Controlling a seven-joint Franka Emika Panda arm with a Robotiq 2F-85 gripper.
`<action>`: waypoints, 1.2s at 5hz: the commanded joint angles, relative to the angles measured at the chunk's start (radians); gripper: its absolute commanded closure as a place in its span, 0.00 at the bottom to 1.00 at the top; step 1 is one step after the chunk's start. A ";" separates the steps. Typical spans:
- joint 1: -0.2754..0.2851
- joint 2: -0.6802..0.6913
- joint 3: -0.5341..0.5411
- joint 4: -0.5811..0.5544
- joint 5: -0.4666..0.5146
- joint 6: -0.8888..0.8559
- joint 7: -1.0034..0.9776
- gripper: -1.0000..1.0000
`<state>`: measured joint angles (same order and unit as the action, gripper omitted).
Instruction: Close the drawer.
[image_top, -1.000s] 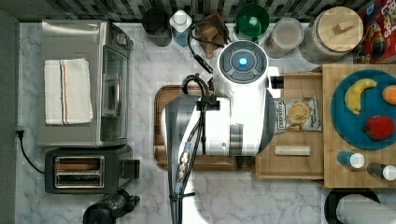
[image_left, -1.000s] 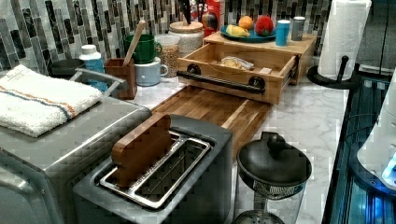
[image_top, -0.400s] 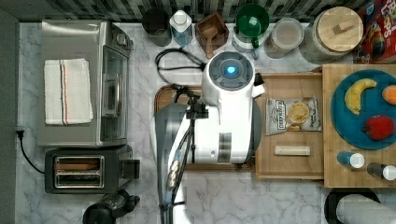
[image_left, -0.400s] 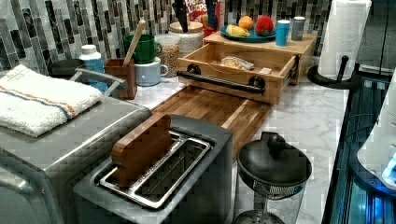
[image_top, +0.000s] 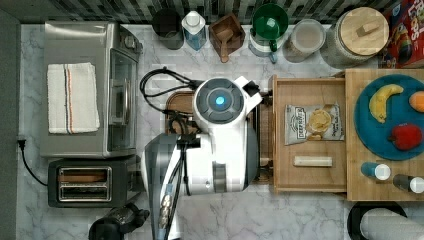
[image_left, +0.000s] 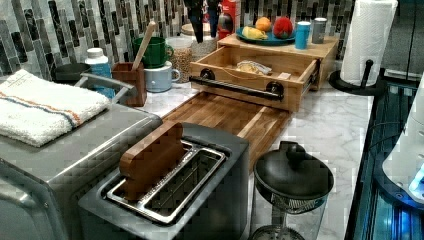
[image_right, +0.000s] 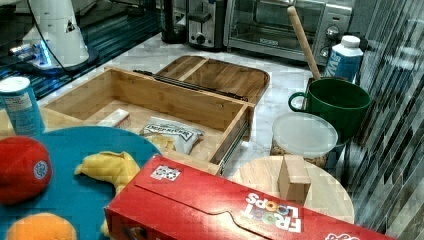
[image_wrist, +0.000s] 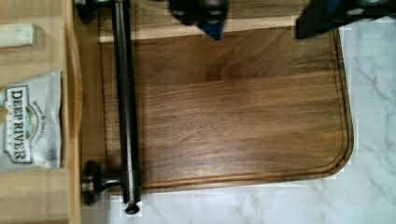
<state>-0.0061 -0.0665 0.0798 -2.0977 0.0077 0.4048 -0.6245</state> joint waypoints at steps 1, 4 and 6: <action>0.024 0.008 0.046 -0.171 -0.150 0.127 -0.011 1.00; 0.016 0.071 0.040 -0.299 -0.305 0.353 0.079 1.00; 0.004 0.145 0.015 -0.300 -0.353 0.443 0.098 1.00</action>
<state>-0.0037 0.0872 0.1069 -2.3906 -0.3110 0.8350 -0.6138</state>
